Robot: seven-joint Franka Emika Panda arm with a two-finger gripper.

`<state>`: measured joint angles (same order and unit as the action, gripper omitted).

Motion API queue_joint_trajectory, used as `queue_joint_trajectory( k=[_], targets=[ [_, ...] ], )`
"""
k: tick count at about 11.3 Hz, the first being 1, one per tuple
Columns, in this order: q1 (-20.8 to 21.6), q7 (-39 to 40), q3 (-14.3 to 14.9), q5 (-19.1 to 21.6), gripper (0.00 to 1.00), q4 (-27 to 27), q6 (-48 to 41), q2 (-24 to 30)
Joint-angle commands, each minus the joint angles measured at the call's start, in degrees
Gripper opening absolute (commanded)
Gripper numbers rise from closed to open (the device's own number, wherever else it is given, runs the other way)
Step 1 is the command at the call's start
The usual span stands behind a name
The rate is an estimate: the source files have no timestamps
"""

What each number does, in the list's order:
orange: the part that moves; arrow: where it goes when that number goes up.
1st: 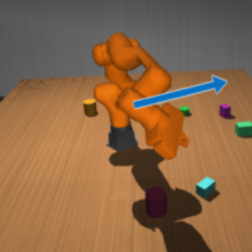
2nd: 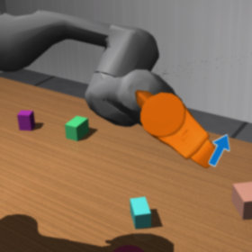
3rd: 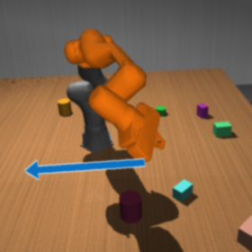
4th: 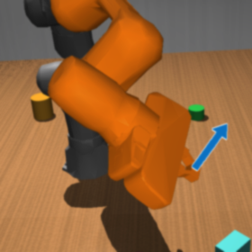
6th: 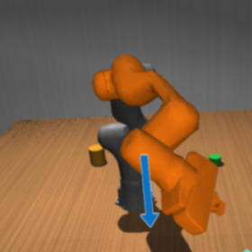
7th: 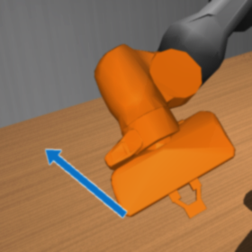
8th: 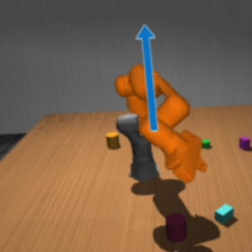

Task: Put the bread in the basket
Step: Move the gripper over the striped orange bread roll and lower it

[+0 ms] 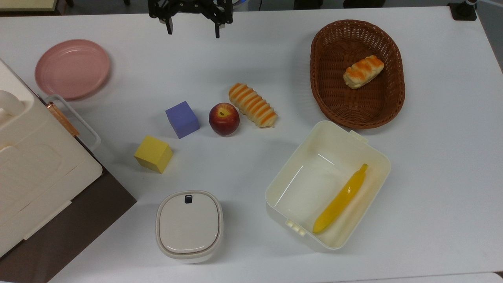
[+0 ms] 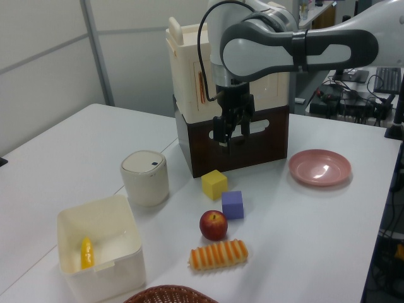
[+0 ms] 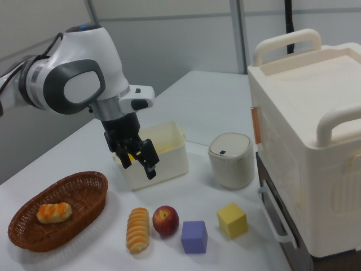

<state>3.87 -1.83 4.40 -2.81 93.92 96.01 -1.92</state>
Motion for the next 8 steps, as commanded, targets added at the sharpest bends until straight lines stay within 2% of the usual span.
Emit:
queue_joint_trajectory(
  k=[1, 3, 8],
  targets=[
    [0.7, -0.46, -0.09, 0.88, 1.0, -0.58, -1.09, -0.27],
    [1.14, -0.63, -0.62, 1.14, 1.0, -0.58, 1.54, -1.85],
    [7.29, -0.64, -0.71, 1.41, 1.0, -0.49, 2.16, -6.95]
  ],
)
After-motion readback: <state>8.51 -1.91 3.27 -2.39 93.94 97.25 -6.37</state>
